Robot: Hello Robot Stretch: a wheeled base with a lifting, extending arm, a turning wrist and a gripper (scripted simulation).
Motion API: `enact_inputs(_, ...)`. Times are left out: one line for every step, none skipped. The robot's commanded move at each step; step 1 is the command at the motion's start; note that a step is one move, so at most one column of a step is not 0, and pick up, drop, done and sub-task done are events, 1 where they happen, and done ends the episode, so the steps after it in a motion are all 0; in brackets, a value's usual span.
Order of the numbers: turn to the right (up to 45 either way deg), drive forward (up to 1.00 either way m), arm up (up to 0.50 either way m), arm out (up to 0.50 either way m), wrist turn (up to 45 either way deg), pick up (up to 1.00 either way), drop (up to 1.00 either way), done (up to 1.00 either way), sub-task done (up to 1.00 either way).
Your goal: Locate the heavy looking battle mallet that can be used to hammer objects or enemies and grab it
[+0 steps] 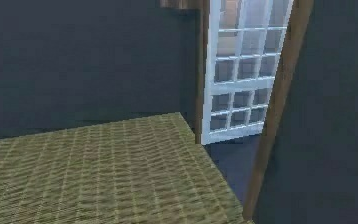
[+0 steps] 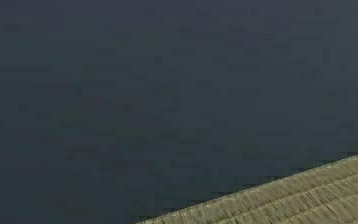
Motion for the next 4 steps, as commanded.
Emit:
enact_inputs(0.0, 1.00, 0.00, 0.00, 0.0, 0.00, 0.00, 0.00, 0.00)
enact_inputs(-6.0, 0.00, 0.00, 0.00, 0.0, 0.00, 0.00, 0.00, 0.00)
enact_inputs(0.0, 0.40, 0.00, 0.00, 0.0, 0.00, 0.00, 0.00, 0.00)
enact_inputs(45.0, 0.00, 0.00, 0.00, 0.0, 0.00, 0.00, 0.00, 0.00)
